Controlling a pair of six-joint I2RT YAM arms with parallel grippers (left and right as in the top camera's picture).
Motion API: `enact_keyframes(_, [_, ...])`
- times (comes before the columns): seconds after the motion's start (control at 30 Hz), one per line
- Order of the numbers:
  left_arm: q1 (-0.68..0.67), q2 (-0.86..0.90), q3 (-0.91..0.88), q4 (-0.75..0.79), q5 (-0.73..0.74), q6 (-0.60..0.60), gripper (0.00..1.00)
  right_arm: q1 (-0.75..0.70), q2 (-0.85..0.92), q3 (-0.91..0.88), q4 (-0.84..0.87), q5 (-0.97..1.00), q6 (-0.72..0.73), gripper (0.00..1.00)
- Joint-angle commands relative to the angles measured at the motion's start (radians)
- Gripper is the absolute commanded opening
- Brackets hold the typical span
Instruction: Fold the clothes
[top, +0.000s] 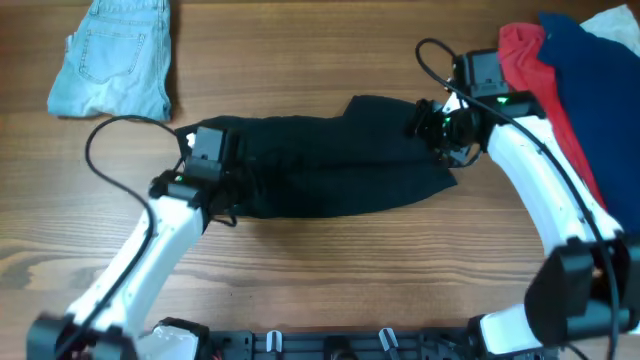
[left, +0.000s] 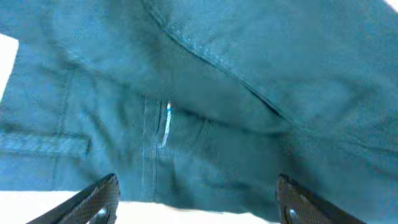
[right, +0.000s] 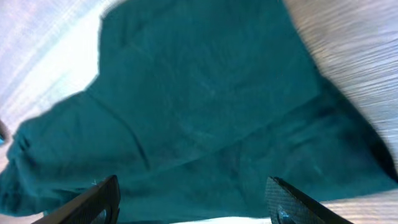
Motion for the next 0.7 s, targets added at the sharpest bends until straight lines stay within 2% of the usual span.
enact_keyframes(0.0, [0.015,0.083,0.002,0.077,0.015,0.004,0.78,0.023,0.079,-0.018,0.034,-0.103,-0.007,0.79])
enact_keyframes(0.07, [0.038,0.133,0.002,0.126,0.015,0.005,0.77,0.048,0.117,-0.018,0.044,-0.103,-0.005,0.82])
enact_keyframes(0.23, [0.105,0.159,0.002,0.242,0.015,0.013,0.76,0.050,0.135,-0.018,0.070,-0.103,0.054,0.83])
enact_keyframes(0.3, [0.120,0.162,0.002,0.247,0.015,0.013,0.75,0.050,0.135,-0.024,0.033,-0.066,0.055,0.83])
enact_keyframes(0.43, [0.122,0.163,0.002,0.296,0.015,0.023,0.75,0.050,0.144,-0.064,0.086,-0.040,0.077,0.83])
enact_keyframes(0.47, [0.122,0.163,0.002,0.318,0.015,0.023,0.74,0.050,0.144,-0.074,0.114,-0.035,0.080,0.82])
enact_keyframes(0.57, [0.122,0.163,0.002,0.357,0.014,0.023,0.59,0.050,0.144,-0.076,0.155,-0.006,0.114,0.67])
enact_keyframes(0.6, [0.122,0.163,0.002,0.359,0.014,0.023,0.56,0.050,0.144,-0.079,0.158,-0.006,0.114,0.66])
enact_keyframes(0.67, [0.122,0.163,0.002,0.359,0.012,0.023,0.55,0.050,0.145,-0.083,0.157,0.004,0.115,0.66])
